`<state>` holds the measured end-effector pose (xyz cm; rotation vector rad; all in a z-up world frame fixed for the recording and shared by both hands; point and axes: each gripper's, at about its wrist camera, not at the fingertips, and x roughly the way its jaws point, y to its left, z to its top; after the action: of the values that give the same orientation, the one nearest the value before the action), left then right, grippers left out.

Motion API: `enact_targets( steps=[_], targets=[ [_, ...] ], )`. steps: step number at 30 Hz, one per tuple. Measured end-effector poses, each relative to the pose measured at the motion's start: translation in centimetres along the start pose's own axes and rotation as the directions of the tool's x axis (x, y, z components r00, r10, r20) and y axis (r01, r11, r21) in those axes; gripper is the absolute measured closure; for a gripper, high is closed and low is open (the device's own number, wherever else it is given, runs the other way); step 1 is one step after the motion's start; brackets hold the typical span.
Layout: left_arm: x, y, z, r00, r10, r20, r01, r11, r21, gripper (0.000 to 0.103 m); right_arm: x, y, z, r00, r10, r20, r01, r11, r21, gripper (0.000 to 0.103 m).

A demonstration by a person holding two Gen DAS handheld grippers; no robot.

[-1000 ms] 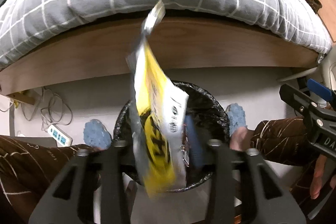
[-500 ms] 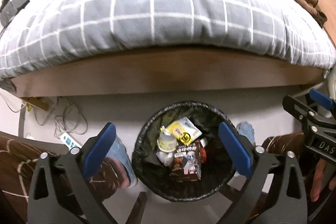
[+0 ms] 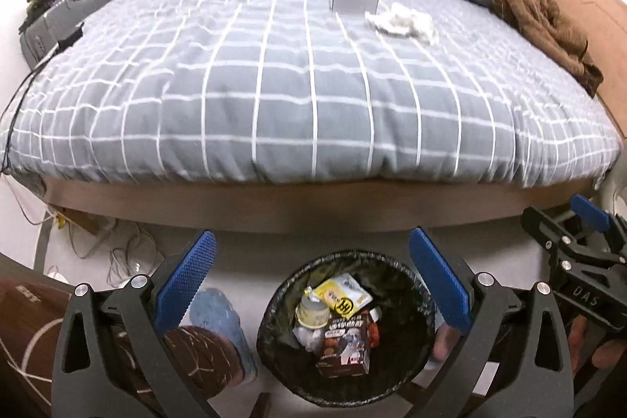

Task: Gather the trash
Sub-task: 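Raise both empty tools back toward the white box and tissue on the bed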

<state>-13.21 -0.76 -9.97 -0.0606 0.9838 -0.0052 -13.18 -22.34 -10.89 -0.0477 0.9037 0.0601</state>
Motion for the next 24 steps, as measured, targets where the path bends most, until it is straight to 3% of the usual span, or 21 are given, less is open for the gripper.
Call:
enact_targets(
  steps=[11,24],
  targets=[
    [-2.3,0.5,4.0,0.993,0.008,0.120,-0.006,1.000,-0.010,0.006,-1.5,0.1,4.2,0.995,0.009,0.101,-0.007,1.000,-0.020,0.008],
    [0.8,1.5,12.4,0.986,0.043,0.161,-0.042,0.999,-0.007,0.006,1.2,1.0,11.7,0.988,0.028,0.152,-0.023,0.999,-0.030,0.008]
  ],
)
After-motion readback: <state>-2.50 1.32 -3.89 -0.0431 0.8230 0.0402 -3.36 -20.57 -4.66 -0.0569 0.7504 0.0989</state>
